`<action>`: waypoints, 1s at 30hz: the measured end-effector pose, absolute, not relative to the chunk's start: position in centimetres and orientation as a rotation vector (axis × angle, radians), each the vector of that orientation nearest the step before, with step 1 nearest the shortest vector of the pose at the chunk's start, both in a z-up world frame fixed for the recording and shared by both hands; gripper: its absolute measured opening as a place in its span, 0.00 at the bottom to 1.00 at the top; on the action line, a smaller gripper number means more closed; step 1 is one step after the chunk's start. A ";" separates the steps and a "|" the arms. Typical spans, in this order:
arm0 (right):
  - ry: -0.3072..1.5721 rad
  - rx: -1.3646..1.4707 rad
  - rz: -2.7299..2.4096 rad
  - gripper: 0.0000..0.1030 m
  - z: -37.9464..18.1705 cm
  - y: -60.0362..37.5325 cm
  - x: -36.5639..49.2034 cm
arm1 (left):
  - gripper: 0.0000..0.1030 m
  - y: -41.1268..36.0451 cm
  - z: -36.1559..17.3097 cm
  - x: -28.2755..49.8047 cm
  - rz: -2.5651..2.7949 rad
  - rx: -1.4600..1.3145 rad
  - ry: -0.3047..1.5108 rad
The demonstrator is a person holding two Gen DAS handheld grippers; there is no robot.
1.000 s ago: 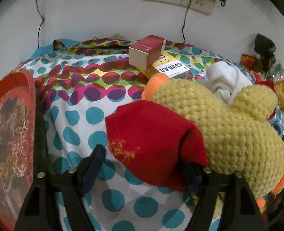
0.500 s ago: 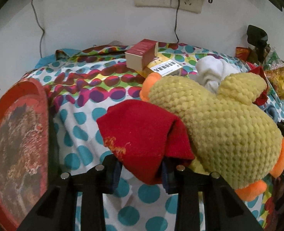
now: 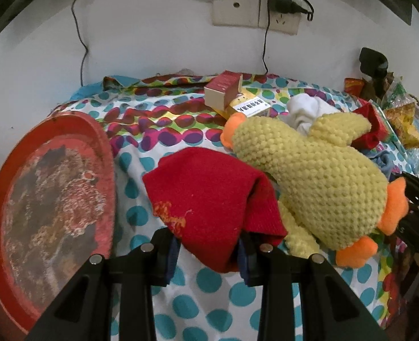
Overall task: Organize objects
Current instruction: 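Carry the red sock over the red tray and open the left gripper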
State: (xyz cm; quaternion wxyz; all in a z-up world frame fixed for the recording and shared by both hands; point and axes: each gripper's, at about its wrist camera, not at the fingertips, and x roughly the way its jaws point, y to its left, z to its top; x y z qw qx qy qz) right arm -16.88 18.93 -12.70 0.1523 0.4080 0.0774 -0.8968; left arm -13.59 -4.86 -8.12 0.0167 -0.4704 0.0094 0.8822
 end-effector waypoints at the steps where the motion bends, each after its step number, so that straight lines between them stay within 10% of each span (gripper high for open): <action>1: 0.227 1.170 -2.584 0.35 -12.7 19.0 -16.9 | 0.33 -5.2 -7.8 -13.3 2.752 -1.458 0.030; 30: 0.234 1.201 -2.645 0.35 -12.4 19.1 -17.2 | 0.33 -25.5 -6.0 -11.7 2.971 -1.549 -0.119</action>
